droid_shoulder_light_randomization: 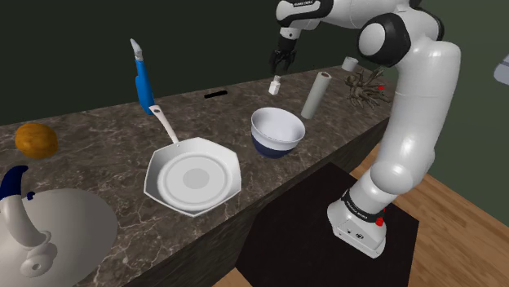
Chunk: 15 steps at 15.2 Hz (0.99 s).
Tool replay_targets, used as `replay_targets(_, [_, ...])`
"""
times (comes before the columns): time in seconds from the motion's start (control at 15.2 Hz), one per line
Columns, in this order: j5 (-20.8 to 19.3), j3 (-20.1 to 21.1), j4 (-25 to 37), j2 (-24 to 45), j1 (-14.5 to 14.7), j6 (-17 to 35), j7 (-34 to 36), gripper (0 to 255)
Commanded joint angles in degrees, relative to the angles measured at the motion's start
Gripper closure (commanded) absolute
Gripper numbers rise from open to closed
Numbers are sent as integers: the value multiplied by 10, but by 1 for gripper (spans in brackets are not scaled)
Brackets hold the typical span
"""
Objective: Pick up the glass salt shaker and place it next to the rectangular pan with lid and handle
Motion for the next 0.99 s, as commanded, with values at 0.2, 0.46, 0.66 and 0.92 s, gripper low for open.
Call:
replay_targets(0.2, [4,2,-17,15,-1,31,-3,0])
replay_targets(0.46, [6,3,-25,17,-1,42,-3,0])
replay_targets(0.66, [6,3,-25,17,-1,42,-3,0])
replay_targets(0.92, [6,3,-25,17,-1,42,-3,255])
